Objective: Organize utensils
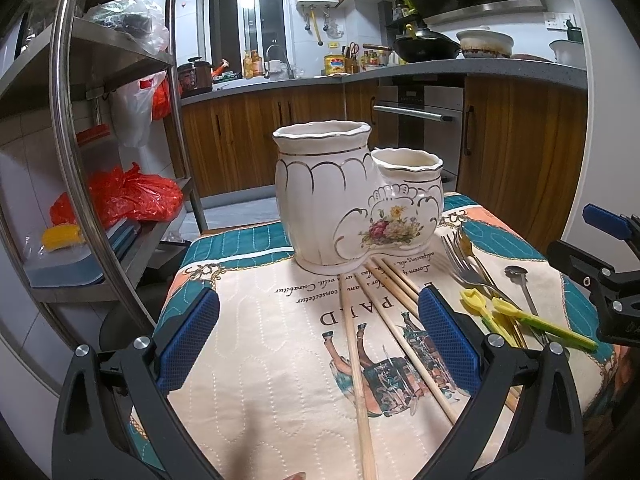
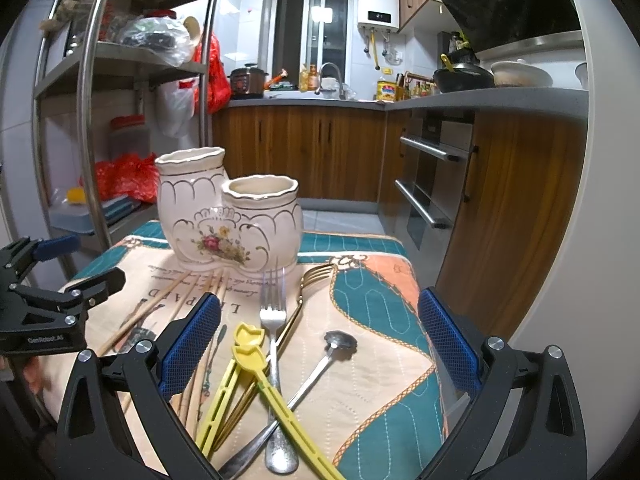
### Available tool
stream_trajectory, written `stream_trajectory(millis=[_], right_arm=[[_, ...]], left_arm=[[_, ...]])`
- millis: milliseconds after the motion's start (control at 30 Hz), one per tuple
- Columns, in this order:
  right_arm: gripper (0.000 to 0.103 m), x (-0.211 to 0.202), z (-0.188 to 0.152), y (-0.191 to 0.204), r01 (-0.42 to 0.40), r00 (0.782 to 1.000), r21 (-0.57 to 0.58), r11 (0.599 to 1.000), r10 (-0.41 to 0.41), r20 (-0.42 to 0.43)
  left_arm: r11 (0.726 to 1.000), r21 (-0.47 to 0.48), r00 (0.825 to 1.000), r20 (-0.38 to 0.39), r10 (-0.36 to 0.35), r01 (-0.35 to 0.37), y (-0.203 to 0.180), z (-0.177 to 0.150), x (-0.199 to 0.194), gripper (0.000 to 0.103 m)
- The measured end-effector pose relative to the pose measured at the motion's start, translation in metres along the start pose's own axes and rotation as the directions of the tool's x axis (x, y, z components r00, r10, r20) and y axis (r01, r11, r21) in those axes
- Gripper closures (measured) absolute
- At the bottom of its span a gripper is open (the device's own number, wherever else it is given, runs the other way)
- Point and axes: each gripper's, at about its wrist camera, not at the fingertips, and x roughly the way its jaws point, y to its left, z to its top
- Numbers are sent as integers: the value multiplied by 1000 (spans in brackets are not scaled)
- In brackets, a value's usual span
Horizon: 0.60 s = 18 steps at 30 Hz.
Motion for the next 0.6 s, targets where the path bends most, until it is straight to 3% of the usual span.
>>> stream_trajectory(millis=[433,600], right_arm=[[5,3,1,-11,16,1000,45,999,-16,-5],[5,-3,17,-18,5,1000,72,997,-6,11]], left_arm=[[998,50,999,-6,39,-39,-2,-5,8,5],[997,64,998,-46,-48,51,0,8,6,5]])
